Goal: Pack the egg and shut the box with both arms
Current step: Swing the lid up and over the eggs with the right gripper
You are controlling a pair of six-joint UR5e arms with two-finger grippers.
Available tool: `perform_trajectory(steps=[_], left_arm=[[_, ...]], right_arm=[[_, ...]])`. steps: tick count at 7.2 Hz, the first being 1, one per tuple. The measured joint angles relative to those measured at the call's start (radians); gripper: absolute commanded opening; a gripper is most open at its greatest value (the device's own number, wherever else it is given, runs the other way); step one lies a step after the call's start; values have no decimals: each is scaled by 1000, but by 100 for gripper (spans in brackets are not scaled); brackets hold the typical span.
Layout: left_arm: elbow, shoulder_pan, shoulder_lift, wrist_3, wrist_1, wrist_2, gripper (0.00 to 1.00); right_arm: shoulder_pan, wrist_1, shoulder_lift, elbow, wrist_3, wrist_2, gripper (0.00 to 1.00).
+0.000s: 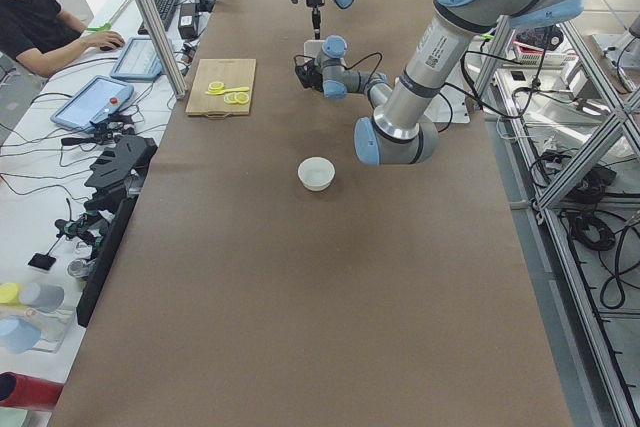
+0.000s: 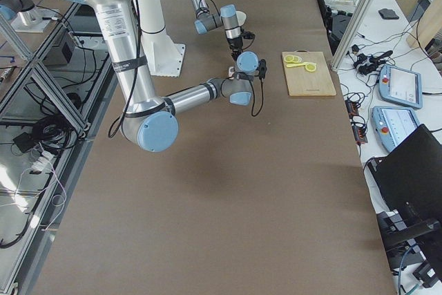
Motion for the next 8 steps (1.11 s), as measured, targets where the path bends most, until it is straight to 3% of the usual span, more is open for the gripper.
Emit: perform_trajectory(steps=[8], left_arm=[[-4,2,-3,-23,-3,0,0]], right_arm=[[-10,0,40,30,57,-2,0]])
